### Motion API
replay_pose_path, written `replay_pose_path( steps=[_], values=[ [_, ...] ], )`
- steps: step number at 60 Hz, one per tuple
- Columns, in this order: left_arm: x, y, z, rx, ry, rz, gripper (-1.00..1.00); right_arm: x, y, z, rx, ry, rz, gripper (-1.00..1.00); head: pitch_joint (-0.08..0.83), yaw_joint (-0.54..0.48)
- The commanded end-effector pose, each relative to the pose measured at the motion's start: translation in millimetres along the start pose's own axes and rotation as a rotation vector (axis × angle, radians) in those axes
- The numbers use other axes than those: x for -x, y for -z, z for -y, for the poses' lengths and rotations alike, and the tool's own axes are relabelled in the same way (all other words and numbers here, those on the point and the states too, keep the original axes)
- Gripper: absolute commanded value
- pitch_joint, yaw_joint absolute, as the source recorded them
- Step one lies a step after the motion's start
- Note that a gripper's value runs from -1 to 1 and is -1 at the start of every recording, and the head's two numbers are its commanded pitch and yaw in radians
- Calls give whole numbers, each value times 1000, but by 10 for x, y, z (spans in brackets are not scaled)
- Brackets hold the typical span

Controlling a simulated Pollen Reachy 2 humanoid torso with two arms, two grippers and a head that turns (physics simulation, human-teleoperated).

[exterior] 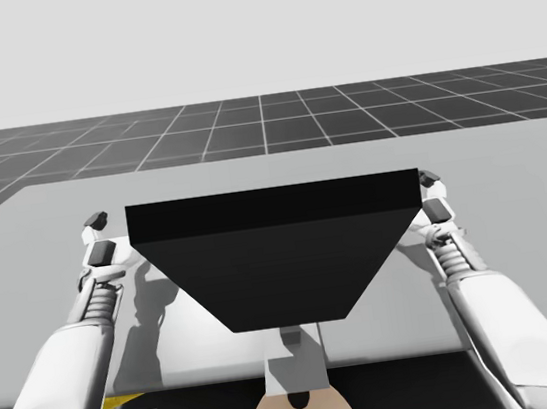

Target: Reach around the screen and pick up the object behind it.

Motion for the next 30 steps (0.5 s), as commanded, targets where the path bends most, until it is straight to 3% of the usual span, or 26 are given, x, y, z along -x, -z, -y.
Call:
replay_pose_path(
  steps=[1,16,20,21,26,30],
  values=[
    [-2,0,-1,-1,1,3,-1000,-6,-31,-4,8,-18,-14,-1000,35,4],
    [-21,-35,1,104,-25,-59,-1000,-28,-76,-44,-170,-4,-8,-1000,38,0],
    [-34,-73,8,169,-31,-88,-1000,-46,-115,-60,-259,-12,-4,-1000,42,1],
    [-50,-101,19,210,-50,-96,-1000,-52,-138,-65,-308,-16,0,-1000,44,1],
    [-88,-197,49,330,-51,-102,-1000,-74,-183,-65,-397,27,8,-1000,47,-4],
    [-152,-288,61,416,-85,-105,-1000,-96,-232,-70,-471,36,18,-1000,50,-7]
  ],
)
